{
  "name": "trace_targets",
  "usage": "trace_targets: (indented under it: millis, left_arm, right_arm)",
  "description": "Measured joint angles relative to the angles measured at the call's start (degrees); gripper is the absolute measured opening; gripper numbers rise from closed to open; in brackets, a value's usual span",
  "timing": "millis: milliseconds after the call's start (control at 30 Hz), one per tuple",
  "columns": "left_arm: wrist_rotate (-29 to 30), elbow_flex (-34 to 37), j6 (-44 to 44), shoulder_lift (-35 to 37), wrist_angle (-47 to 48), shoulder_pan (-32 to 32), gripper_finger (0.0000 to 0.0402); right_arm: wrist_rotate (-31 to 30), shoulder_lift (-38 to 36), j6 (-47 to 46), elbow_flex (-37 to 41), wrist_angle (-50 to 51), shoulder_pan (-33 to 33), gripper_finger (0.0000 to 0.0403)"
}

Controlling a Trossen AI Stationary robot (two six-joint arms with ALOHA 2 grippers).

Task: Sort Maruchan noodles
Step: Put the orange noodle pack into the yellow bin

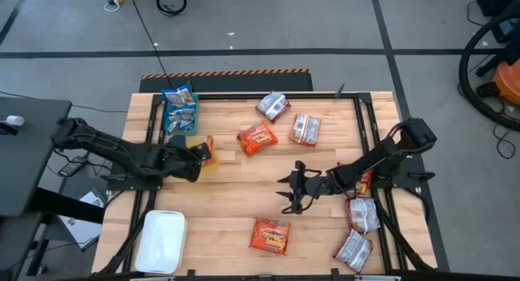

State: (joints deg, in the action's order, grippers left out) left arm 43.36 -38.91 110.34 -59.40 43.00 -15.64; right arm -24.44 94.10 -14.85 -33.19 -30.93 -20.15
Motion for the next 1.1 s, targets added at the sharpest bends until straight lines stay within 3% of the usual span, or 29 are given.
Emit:
trace_targets:
  millis: [200, 467, 667, 933, 1100]
  left_arm:
    - [2.9, 0.0, -0.5, 0.2, 0.6, -1.8, 0.0005]
    - [-0.4, 0.0, -4.8, -1.1, -0.3, -2.5, 0.0013]
    - [0.1, 0.0, -6.7, -2.1, -2.5, -3.6, 0.0013]
    - [0.2, 0.0, -3.0, -3.3, -2.7, -3.5, 0.0025]
    - [-0.4, 0.0, -3.3, -3.4, -3.0, -3.5, 0.004]
  right_arm:
    - [1.6, 3.4, 2.8, -4.7, 4.3, 0.6, 0.0199]
    - [-3.4, 5.8, 15.9, -15.5, 14.6, 7.8, 0.0199]
    - [-8.0, 16.4, 18.4, -26.7, 10.4, 12.6, 0.0199]
    - [-5.6, 31.7, 19.5, -41.0, 8.2, 13.7, 0.0199]
    - [-3.2, 36.9, 16.6, -49.0, 7.3, 13.3, 0.0199]
